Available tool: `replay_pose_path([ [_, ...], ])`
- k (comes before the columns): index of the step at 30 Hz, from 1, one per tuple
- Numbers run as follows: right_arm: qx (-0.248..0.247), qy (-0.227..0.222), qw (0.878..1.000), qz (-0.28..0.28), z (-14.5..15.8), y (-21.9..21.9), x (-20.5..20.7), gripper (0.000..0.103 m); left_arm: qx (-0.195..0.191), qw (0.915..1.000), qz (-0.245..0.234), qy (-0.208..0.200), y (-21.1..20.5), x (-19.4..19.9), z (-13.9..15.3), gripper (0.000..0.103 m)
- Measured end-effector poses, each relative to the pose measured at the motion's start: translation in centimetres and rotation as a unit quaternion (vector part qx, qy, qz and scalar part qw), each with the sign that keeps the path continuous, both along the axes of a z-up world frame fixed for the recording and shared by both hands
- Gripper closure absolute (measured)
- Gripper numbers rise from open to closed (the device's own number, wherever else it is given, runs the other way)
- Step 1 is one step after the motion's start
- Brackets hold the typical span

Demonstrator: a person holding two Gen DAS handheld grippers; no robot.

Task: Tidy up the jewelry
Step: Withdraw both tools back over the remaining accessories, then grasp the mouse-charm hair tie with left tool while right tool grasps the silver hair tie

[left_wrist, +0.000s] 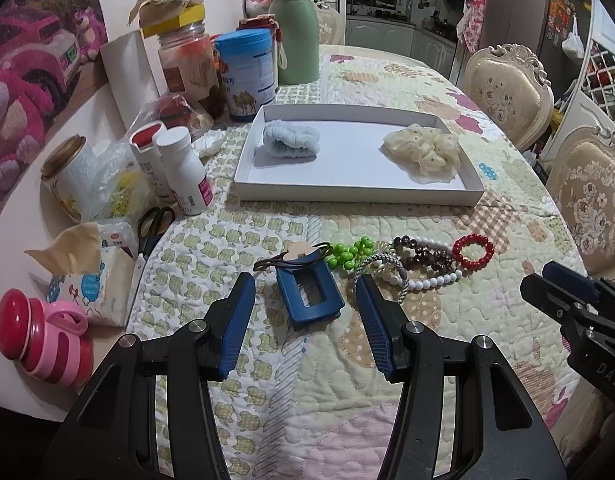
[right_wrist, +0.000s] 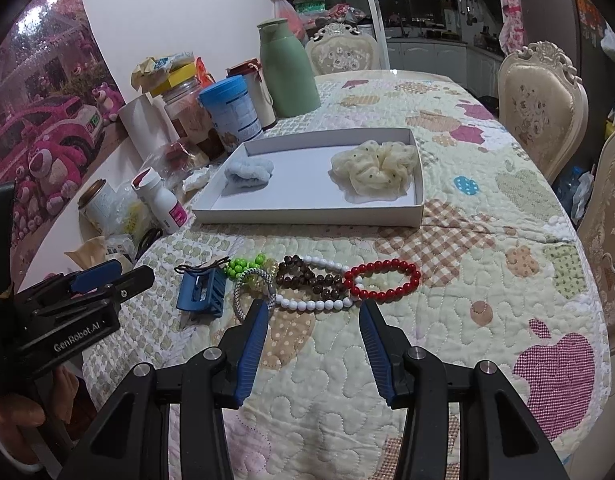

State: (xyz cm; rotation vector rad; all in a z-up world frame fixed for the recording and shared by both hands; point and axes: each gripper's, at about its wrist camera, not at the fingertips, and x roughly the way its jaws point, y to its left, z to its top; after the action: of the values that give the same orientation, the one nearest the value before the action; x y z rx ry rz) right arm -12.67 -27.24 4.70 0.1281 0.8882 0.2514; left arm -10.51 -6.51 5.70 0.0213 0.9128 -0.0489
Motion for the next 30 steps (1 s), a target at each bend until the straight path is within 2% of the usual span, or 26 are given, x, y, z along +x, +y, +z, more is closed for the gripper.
replay_pose_path([
  [10,0.019,0.019,0.999,0.038,-3.0,1.9,1.0,0.058,-0.051,0.9967,0.029,0.056,4.3,1.0,-2.1,0.051],
  [21,0.022,0.041,0.996,0.073,-5.6,5.1,3.9,0.058,-0.126,0.9849,0.027,0.116,6.4,4.2,-4.1,0.051],
  [23,0.021,0.045,0.996,0.073,-5.8,5.3,4.3,0.058,-0.143,0.9810,0.035,0.126,6.8,5.0,-4.5,0.051],
  [27,0.023,0.051,0.996,0.076,-6.3,5.7,5.0,0.058,-0.195,0.9668,0.061,0.154,7.9,7.2,-5.6,0.051],
  [30,0.019,0.054,0.995,0.078,-6.7,6.0,5.5,0.058,-0.220,0.9571,0.075,0.173,8.3,8.7,-6.6,0.050],
])
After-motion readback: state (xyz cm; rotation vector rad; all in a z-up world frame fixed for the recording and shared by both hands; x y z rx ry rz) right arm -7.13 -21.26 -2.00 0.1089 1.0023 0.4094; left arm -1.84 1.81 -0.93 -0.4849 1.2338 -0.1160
